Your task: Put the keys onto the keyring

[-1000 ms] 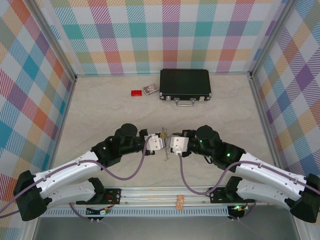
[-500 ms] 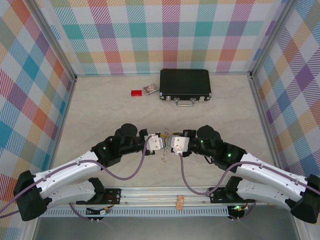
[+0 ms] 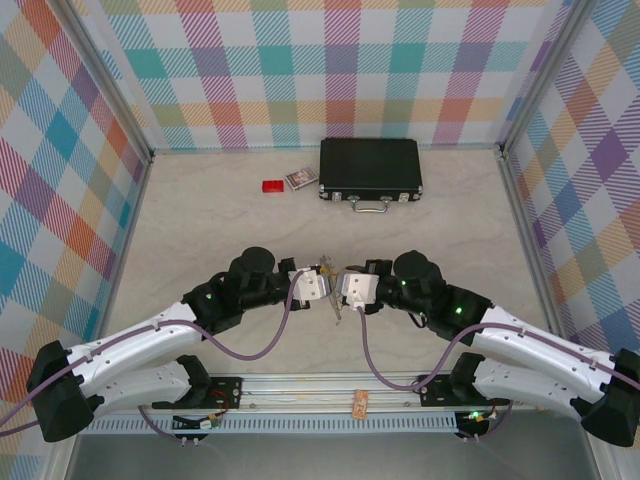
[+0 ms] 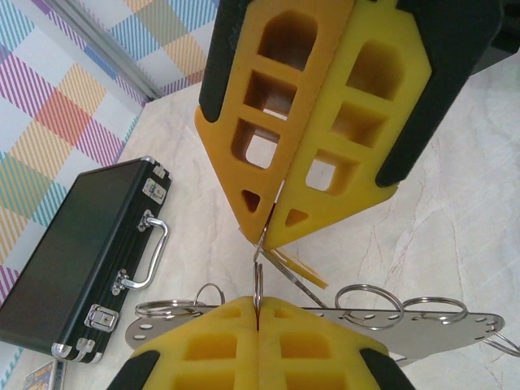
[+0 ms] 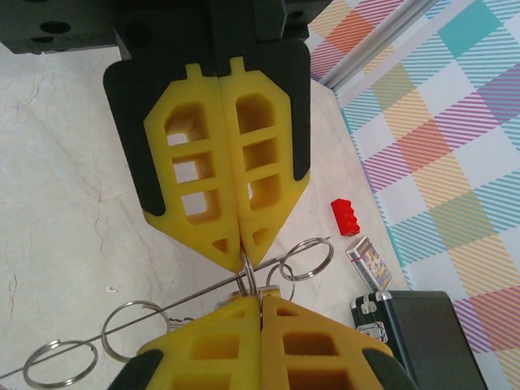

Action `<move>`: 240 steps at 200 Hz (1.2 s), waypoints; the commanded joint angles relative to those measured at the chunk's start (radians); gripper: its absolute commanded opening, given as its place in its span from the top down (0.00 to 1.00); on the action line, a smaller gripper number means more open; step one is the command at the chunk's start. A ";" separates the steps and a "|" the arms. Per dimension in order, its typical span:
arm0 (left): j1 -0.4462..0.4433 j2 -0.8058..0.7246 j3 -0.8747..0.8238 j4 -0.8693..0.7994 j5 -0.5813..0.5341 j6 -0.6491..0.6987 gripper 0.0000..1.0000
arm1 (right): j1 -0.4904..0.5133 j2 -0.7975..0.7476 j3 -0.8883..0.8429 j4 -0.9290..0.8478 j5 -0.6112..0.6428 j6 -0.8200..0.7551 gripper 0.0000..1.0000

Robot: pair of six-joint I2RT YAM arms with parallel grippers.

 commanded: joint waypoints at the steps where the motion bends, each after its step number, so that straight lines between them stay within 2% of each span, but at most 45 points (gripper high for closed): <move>1: -0.013 -0.010 0.028 0.041 0.020 -0.014 1.00 | -0.005 0.006 0.006 0.017 -0.024 0.019 1.00; 136: -0.017 -0.007 0.041 0.031 0.042 -0.022 1.00 | -0.004 0.018 0.008 0.021 -0.036 0.025 1.00; 181: -0.021 -0.005 0.042 -0.004 0.053 -0.003 1.00 | -0.004 0.009 0.002 0.030 0.018 0.001 1.00; 240: -0.035 0.017 0.059 -0.055 0.056 0.023 1.00 | -0.004 0.006 0.015 0.011 0.031 -0.042 1.00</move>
